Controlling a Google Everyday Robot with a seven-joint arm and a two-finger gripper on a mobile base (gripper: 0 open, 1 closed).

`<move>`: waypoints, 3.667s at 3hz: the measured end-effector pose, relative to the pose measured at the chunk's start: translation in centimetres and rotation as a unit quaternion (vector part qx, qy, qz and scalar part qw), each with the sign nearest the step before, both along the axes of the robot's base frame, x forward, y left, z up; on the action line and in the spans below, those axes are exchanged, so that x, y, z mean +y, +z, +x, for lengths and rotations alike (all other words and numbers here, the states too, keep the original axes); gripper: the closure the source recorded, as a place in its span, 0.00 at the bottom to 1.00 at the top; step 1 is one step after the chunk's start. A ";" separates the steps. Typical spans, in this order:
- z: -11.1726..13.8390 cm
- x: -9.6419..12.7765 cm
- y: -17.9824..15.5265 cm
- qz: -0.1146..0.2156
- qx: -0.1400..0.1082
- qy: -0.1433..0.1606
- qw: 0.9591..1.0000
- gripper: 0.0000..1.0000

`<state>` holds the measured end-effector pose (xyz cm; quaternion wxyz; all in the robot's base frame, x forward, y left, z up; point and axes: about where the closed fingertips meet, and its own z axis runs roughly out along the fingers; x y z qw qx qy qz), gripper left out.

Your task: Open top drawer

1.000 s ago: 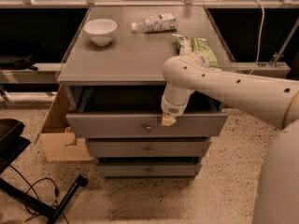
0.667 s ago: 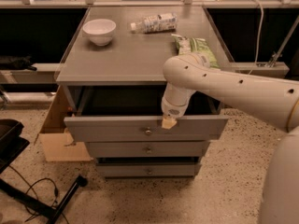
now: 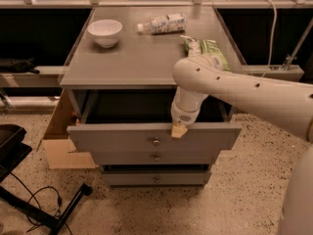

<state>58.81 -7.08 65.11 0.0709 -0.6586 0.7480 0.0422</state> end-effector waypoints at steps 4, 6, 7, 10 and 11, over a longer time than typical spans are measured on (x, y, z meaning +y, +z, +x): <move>-4.3 -1.9 1.5 -0.001 0.032 0.008 0.999 0.75; -4.3 -1.9 1.5 -0.002 0.032 0.008 0.999 0.21; -4.3 -1.9 1.5 -0.002 0.032 0.008 0.999 0.00; -10.3 -1.9 -0.8 -0.005 0.079 -0.023 0.997 0.42; -11.9 -1.5 -1.0 -0.003 0.095 -0.025 0.995 0.65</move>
Offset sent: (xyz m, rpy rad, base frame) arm -0.3737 -0.2146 0.2121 -0.0242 0.5046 0.1226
